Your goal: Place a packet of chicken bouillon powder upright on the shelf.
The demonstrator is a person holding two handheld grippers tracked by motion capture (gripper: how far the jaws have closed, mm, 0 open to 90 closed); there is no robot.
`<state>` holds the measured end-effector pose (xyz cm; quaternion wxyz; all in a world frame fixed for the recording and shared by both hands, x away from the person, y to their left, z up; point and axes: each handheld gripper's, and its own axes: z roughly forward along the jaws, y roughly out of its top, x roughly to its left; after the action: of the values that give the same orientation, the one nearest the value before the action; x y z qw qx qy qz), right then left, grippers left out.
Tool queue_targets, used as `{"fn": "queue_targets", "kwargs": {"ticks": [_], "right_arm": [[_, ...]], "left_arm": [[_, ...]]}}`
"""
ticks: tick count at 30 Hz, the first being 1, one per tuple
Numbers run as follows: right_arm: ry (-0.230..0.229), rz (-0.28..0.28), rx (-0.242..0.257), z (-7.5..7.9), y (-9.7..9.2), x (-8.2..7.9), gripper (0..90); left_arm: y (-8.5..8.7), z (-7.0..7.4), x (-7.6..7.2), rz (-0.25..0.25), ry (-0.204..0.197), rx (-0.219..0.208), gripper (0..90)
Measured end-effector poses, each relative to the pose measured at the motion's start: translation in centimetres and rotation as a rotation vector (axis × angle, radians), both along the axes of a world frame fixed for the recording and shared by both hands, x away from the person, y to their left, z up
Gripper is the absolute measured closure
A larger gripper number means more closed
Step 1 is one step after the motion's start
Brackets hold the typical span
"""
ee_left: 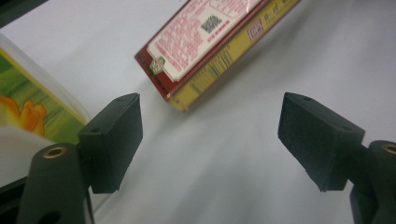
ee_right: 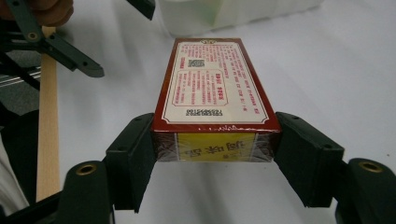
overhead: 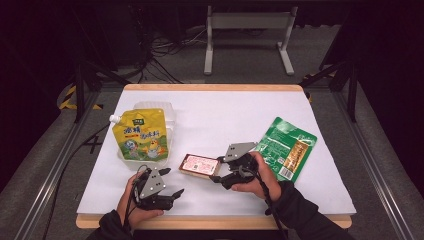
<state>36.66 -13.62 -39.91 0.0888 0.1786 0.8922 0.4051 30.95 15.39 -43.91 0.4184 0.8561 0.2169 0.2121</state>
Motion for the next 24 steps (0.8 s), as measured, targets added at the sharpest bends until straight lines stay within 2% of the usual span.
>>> {"fn": "queue_targets", "kwargs": {"ticks": [6,7,10,16,19,20,22,24], "right_arm": [[0.027,0.004,0.000,0.0,0.3,-0.1,32.6],[0.041,-0.003,0.013,0.1,0.4,-0.1,32.6],[0.046,-0.001,0.020,0.3,0.4,-0.2,32.7],[0.075,-0.002,0.043,0.6,0.6,-0.4,32.6],[0.087,-0.004,0.044,0.6,0.8,-0.6,32.6],[0.093,-0.003,0.047,0.6,0.8,-0.6,32.6],[0.093,-0.008,0.046,0.7,1.0,-0.7,32.6],[0.098,-0.019,0.056,0.8,0.9,-0.7,32.6]], "left_arm": [[-1.5,-0.1,1.1,-0.022,-0.009,0.023,22.7],[-2.0,-0.2,1.3,-0.031,-0.006,0.039,22.7],[-2.6,-0.4,1.5,-0.036,-0.008,0.059,22.7],[-3.8,-0.6,2.0,-0.012,-0.025,0.100,23.2],[-4.5,-0.8,2.0,-0.014,-0.028,0.115,27.5],[-4.6,-0.8,2.1,-0.029,-0.030,0.127,28.8],[-4.9,-0.7,2.1,-0.029,-0.046,0.142,32.4],[-4.8,-0.6,2.0,-0.034,-0.050,0.138,35.6]]}}
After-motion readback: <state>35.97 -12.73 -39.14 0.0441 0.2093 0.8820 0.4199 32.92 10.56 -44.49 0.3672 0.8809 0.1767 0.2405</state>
